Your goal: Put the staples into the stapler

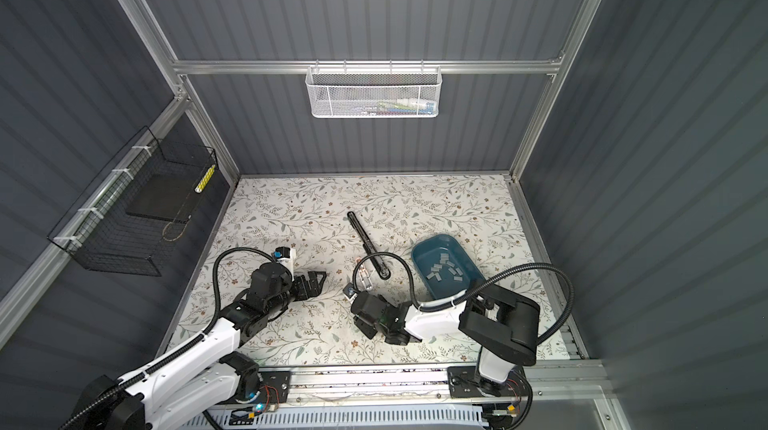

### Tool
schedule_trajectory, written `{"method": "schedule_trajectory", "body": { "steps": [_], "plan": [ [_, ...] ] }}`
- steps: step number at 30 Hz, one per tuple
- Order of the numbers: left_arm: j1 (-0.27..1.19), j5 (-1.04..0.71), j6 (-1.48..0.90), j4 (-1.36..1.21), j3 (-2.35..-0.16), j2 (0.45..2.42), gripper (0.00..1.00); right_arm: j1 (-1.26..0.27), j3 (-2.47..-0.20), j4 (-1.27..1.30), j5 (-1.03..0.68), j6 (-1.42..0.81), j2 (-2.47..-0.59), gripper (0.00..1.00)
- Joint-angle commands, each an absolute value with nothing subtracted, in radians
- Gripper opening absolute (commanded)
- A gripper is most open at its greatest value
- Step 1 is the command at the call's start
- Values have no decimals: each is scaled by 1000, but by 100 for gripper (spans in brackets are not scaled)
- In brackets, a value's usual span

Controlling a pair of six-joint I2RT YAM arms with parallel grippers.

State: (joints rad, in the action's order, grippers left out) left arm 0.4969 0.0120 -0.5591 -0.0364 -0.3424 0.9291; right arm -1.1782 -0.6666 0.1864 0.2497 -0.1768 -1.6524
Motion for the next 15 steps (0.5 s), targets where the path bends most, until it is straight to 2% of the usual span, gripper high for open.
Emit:
{"method": "schedule_trajectory", "body": {
  "steps": [1, 15],
  "plan": [
    [502, 26, -571, -14, -362, 920, 99, -1171, -676, 120, 207, -192, -1686, 43],
    [503, 5, -576, -36, -343, 939, 99, -1172, -614, 132, 245, -282, -1657, 34]
  ]
}}
